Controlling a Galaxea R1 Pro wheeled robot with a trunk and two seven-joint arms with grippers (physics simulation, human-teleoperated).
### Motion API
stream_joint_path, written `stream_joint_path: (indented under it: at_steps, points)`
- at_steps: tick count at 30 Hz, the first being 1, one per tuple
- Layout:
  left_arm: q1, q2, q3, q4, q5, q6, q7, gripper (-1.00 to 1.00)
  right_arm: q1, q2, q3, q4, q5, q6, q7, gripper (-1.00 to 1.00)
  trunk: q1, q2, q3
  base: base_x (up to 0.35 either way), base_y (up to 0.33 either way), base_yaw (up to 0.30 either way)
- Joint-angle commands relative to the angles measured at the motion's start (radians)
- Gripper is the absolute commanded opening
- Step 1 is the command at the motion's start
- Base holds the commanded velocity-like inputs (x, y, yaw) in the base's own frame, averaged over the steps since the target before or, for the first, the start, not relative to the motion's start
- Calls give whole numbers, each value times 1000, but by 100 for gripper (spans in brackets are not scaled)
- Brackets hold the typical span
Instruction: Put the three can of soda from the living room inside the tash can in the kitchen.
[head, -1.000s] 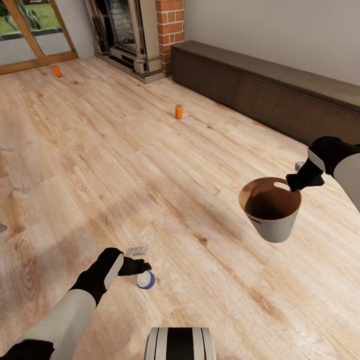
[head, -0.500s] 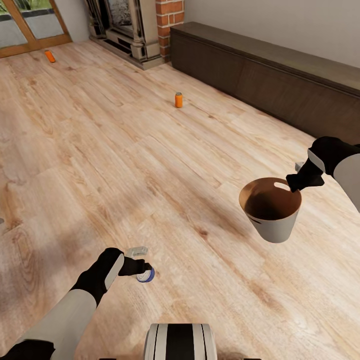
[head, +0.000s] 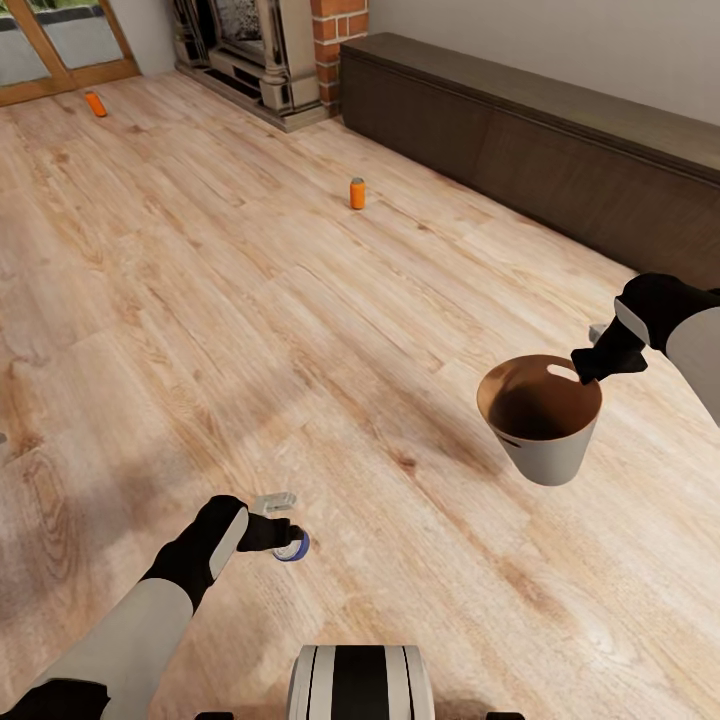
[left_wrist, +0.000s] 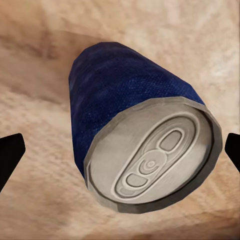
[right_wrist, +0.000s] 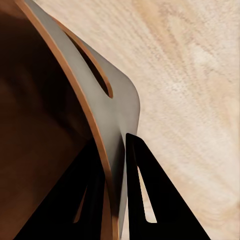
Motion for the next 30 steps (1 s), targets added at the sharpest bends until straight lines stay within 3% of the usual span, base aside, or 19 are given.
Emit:
stream_joint_path:
  at_steps: [1, 16, 22, 30]
  points:
    - [0, 0, 0, 0, 0, 0, 0, 100, 0, 0, 2, 1, -3, 1, 2, -100, 0, 0, 0, 0, 0, 0]
    - [0, -1, -1, 0, 1, 0, 1, 100, 2, 8, 2, 1, -3, 1, 2, -100, 0, 0, 0, 0, 0, 0]
    - [0, -1, -1, 0, 0, 0, 1, 100, 3, 8, 2, 1, -3, 1, 2, -100, 3, -1, -23, 0, 0, 0]
    - [0, -1, -3, 0, 0, 0, 1, 100, 4, 7, 2, 1, -3, 1, 2, -100, 3, -1, -23, 0, 0, 0]
